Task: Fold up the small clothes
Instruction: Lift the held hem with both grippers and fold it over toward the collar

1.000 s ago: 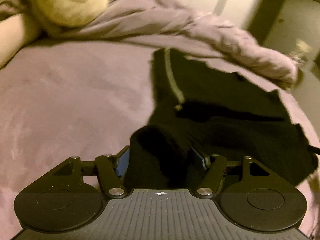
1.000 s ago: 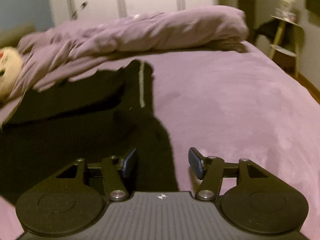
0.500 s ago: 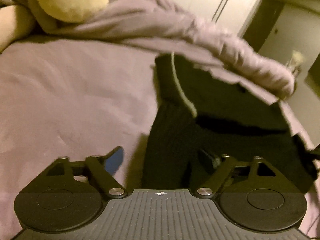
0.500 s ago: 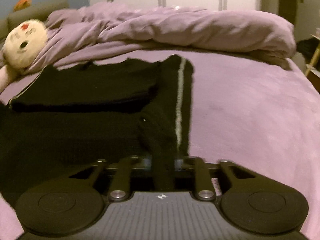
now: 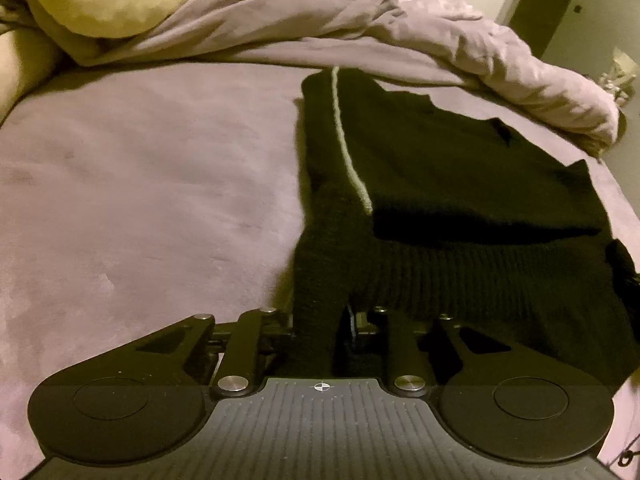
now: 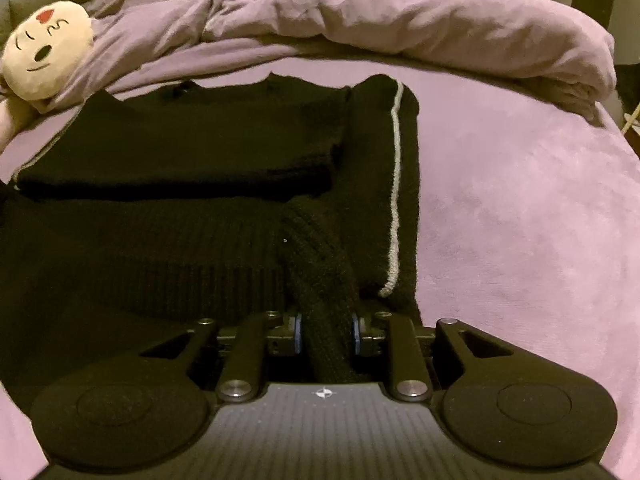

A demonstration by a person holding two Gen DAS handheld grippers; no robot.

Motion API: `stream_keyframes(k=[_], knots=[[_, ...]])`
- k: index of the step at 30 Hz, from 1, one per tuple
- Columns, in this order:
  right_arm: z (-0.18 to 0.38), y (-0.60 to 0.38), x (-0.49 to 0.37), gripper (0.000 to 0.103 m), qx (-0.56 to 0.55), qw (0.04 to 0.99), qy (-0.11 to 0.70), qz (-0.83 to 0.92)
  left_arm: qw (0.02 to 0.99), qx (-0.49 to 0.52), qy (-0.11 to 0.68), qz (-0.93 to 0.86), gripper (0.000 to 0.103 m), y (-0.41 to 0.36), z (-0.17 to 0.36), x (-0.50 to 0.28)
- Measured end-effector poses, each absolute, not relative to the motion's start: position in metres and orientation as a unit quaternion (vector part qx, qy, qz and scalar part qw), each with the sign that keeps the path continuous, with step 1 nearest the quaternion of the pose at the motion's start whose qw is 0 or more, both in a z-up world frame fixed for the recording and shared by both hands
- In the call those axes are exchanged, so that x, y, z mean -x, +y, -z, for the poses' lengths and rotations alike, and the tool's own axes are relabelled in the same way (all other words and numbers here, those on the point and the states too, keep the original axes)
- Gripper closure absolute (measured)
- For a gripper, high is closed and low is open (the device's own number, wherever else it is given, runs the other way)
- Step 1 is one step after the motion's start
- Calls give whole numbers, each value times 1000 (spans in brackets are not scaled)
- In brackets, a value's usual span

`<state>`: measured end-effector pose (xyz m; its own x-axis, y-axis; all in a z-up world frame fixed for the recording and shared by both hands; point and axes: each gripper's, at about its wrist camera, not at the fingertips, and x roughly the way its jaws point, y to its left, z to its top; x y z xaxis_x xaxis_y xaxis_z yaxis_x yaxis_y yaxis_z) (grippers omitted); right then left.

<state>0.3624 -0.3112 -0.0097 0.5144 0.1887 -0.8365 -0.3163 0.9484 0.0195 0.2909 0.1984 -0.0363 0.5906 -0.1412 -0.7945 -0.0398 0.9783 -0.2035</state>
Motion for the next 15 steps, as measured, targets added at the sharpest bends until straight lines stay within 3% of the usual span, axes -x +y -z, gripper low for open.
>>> stream_keyframes(k=[8,10,15], knots=[[-39,-307,-348,92,64,881,442,-157,899,126,417,26,86,203,-4,-284],[-58,-313,-348,92,49,889,428,-156,905,128,404,23,92,207,-18,-284],[-80,-318,-365,92,12,903,400,-155,918,136,373,17,93,216,-45,-291]])
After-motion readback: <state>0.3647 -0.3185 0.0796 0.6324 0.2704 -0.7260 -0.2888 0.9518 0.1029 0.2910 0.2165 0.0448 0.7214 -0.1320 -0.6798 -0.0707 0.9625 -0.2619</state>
